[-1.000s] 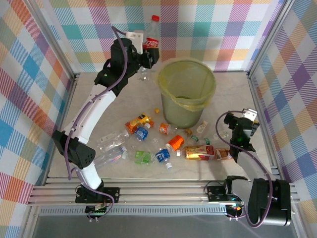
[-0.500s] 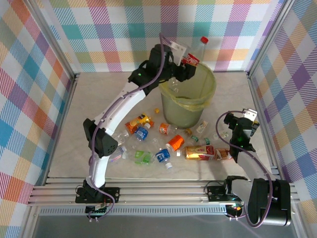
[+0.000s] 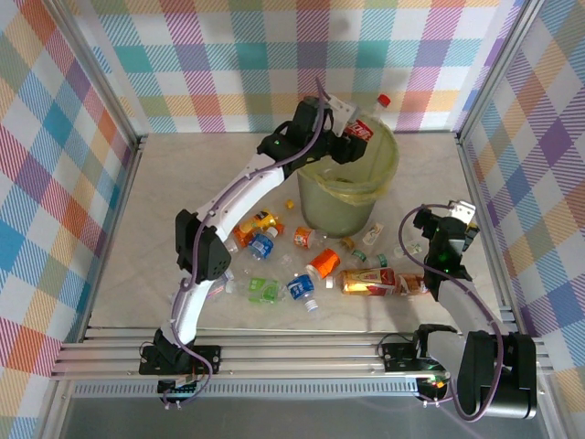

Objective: Put the plastic bottles in the bin

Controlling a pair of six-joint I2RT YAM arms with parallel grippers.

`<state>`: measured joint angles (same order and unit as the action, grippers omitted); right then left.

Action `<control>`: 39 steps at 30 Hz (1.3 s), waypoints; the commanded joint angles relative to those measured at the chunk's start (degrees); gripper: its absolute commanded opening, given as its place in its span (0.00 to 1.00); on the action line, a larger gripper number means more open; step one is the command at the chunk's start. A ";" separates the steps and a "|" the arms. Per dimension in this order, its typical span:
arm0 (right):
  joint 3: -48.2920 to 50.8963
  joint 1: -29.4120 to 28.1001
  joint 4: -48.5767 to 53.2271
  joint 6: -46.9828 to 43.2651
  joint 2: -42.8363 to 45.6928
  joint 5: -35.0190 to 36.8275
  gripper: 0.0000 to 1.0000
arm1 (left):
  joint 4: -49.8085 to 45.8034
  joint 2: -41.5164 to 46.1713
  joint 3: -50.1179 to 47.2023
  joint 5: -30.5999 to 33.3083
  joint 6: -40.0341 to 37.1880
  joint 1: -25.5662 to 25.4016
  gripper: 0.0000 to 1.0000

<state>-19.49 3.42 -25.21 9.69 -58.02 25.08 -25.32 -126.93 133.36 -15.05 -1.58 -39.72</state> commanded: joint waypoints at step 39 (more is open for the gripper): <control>-27.81 0.27 86.63 30.01 16.86 -16.35 1.00 | 5.32 10.80 -11.45 8.51 -6.36 -0.29 1.00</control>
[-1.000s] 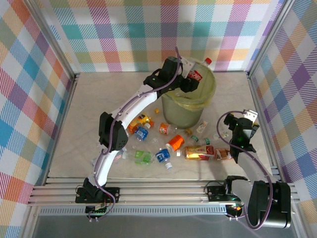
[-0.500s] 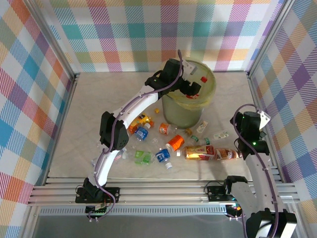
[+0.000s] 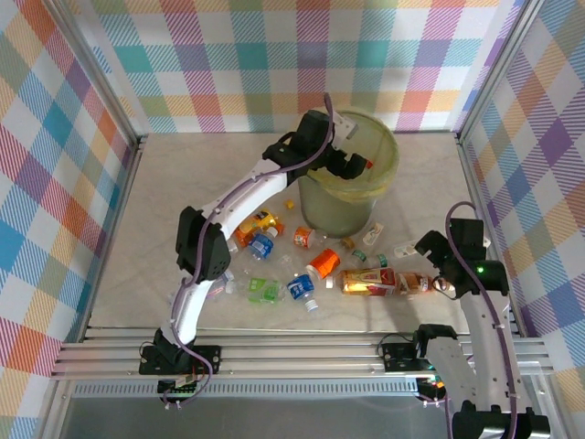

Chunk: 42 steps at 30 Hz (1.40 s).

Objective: Put the plastic bottles in the bin

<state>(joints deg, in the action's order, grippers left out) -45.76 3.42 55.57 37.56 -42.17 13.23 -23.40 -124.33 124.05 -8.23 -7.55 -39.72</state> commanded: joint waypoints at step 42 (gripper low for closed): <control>19.61 0.43 -13.30 25.45 -6.07 -5.14 0.85 | 25.34 44.42 -47.58 16.33 2.28 -0.35 1.00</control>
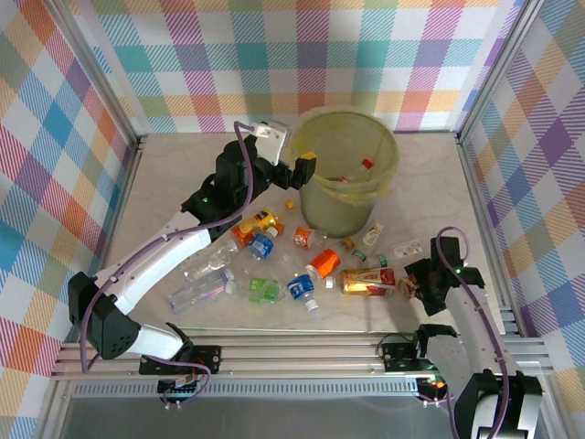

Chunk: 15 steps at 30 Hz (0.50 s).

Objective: Put the plastic bottles in the bin

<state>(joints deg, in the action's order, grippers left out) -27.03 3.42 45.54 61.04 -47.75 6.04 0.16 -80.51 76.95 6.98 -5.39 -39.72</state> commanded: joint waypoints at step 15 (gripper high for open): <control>0.70 1.41 -10.01 -0.32 -9.36 7.20 0.66 | 1.95 1.75 -1.82 4.88 0.52 -0.34 1.00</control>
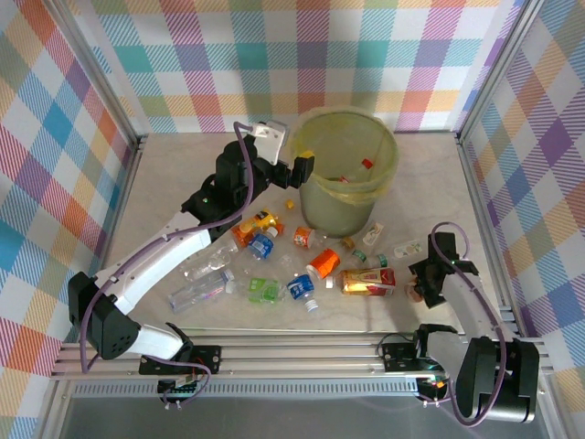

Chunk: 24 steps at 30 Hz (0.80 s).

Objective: Put the plastic bottles in the bin

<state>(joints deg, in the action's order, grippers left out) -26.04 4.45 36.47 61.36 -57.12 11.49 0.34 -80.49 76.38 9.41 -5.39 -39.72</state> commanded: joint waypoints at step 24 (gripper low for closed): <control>-30.52 -5.70 5.51 -25.15 9.92 5.33 0.32 | 0.37 9.20 -12.87 18.53 21.27 8.66 1.00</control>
<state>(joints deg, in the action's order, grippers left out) -50.87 1.58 45.04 42.89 -45.36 17.56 1.43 -73.17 64.64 25.82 10.90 -32.32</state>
